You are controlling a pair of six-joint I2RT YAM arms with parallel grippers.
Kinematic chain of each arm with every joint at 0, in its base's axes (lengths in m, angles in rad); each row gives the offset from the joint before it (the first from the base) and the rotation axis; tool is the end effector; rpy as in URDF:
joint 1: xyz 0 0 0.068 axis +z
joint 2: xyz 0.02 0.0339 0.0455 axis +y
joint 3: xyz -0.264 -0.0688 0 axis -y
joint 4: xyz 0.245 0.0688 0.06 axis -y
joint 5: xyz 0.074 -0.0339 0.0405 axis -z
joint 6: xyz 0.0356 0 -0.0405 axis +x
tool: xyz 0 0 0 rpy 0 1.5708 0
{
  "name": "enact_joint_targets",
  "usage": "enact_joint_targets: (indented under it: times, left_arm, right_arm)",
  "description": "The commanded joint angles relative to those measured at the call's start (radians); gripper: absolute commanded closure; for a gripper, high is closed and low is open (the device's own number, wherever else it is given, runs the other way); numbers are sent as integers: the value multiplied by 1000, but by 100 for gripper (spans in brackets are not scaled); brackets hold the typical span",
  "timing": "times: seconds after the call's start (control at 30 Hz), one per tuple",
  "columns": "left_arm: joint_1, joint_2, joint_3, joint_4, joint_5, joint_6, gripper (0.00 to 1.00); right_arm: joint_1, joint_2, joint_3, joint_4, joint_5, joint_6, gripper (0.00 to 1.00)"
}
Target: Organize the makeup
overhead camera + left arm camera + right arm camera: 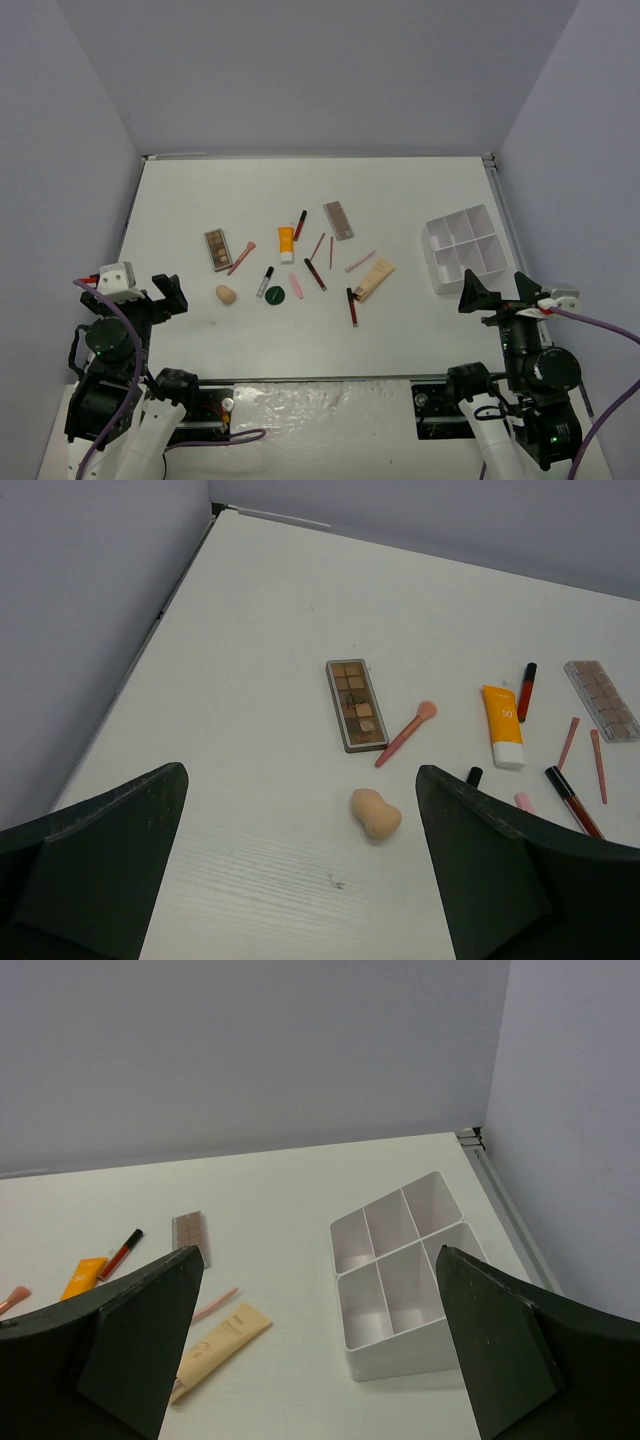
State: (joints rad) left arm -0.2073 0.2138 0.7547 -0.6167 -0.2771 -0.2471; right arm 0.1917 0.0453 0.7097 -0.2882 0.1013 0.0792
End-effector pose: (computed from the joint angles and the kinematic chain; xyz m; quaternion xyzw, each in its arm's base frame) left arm 0.0500 -0.0006 0.3389 -0.1083 0.7244 -0.0530 0.6788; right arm 0.0144 -0.0009 0.3640 0.0102 0.5632 0.0833 0.8221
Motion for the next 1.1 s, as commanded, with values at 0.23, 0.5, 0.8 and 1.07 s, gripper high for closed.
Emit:
enact_joint_targets:
  times: [0.23,0.5,0.8,1.07]
  left_arm:
    - [8,33,11,64,13,-3,3]
    - [8,39,11,66,17,-3,3]
    - [8,45,12,69,26,-4,3]
    - [8,50,11,69,35,-4,3]
  right_arm:
    - [5,21,22,87,12,4,0]
    - [6,25,19,89,9,2,0]
    - [5,36,21,87,3,5,0]
    - [5,83,49,82,6,24,0]
